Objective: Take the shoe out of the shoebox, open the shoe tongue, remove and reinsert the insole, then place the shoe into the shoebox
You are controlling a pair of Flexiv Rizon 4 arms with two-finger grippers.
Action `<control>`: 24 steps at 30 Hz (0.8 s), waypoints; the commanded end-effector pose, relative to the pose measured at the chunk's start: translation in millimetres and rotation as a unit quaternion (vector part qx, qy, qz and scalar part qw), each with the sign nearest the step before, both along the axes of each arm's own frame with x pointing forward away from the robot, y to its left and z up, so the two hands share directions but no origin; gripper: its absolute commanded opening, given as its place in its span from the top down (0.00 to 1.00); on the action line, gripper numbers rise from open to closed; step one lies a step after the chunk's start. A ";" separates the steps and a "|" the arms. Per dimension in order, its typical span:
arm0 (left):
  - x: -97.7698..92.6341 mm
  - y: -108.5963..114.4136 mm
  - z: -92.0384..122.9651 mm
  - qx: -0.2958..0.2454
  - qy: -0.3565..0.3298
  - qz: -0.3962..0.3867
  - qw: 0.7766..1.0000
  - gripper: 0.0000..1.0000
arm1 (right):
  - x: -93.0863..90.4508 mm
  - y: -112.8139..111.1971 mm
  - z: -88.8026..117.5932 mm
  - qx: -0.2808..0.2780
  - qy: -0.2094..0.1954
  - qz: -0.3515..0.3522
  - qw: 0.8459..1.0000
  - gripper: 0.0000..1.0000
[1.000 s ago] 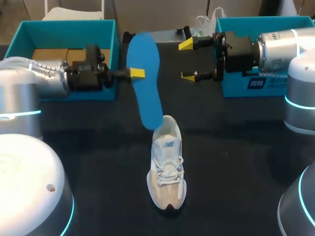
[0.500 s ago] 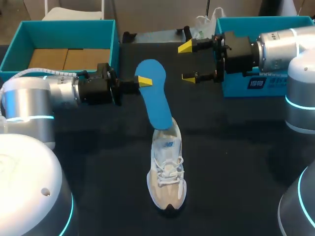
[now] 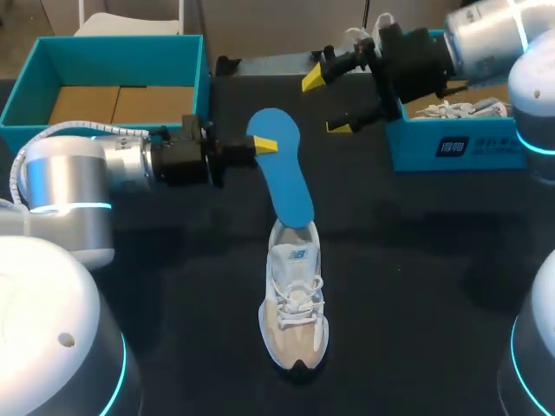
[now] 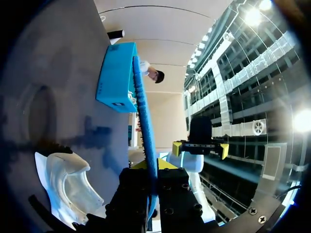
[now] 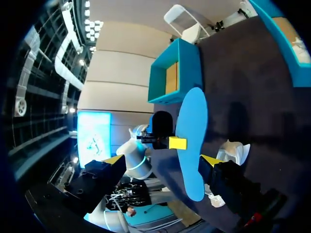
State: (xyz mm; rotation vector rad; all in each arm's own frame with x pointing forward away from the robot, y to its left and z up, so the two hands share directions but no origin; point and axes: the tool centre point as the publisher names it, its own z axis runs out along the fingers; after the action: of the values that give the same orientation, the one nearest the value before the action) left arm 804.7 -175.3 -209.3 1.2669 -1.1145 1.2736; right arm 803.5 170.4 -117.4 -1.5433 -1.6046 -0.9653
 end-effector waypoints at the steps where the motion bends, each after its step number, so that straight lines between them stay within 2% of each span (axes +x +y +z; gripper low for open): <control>1: 0.9 -2.4 -0.7 0.000 0.000 0.000 1.000 1.00 | -2.8 0.1 15.5 -0.140 0.000 0.002 0.990 0.00; 6: 0.9 -2.4 -0.7 0.000 0.000 0.000 1.000 1.00 | -8.3 7.7 28.5 -0.233 0.006 0.006 0.972 0.00; 14: 0.9 -2.4 -0.7 0.000 0.000 0.000 1.000 1.00 | -21.6 26.3 45.7 -0.359 0.019 0.011 0.933 0.00; 19: 0.9 -2.4 -0.7 0.000 0.000 0.000 1.000 1.00 | -25.4 35.2 45.4 -0.420 0.028 0.025 0.907 0.00; 24: 0.9 -2.4 -0.7 0.000 0.000 0.000 1.000 1.00 | -33.0 39.1 43.5 -0.442 0.025 0.029 0.896 0.00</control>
State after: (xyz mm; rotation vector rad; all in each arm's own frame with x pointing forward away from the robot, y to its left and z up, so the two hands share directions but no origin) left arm 806.1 -177.6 -209.6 1.2661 -1.1140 1.2740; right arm 769.2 202.6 -75.8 -1.8269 -1.9508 -0.4579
